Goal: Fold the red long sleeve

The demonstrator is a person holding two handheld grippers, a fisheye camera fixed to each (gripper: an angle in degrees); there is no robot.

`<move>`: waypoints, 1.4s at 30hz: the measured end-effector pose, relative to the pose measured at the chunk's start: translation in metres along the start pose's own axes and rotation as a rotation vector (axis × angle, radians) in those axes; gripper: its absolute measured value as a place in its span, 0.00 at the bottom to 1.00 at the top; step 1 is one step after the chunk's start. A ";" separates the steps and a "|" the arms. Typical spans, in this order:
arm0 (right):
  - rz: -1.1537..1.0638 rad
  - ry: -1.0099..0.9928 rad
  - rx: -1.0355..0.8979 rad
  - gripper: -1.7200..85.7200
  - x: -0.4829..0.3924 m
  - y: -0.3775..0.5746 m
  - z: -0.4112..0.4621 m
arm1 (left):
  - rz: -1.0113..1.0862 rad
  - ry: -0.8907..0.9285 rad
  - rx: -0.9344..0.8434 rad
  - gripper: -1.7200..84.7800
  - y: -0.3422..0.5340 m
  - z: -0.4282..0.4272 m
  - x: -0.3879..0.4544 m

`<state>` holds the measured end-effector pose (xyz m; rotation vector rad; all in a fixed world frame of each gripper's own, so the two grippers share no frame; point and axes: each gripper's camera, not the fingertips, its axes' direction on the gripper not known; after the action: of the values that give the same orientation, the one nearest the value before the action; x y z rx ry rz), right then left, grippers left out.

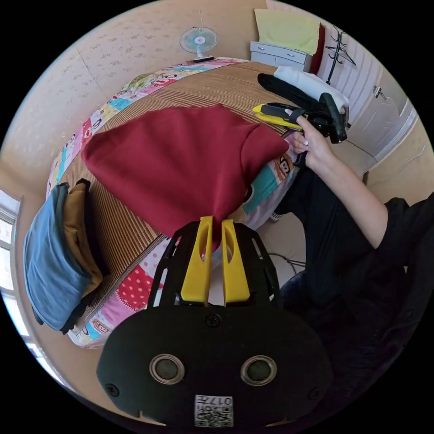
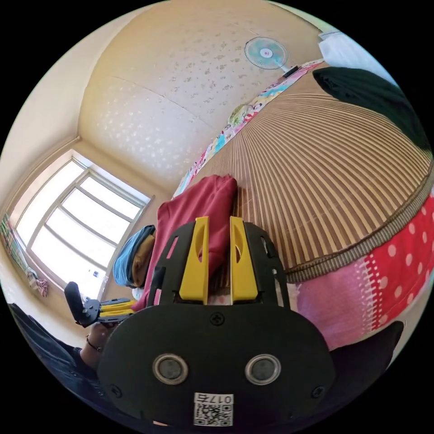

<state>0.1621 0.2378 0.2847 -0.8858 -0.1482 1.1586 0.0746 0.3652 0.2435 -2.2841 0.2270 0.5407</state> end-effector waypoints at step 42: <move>-0.298 -0.626 -0.150 0.04 0.086 -0.154 -0.118 | -0.279 0.393 0.346 0.10 -0.046 0.018 -0.111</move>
<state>0.3742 0.2303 0.2812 -0.5777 -0.8590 1.1183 -0.0156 0.4099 0.3112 -2.0160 0.1720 -0.0913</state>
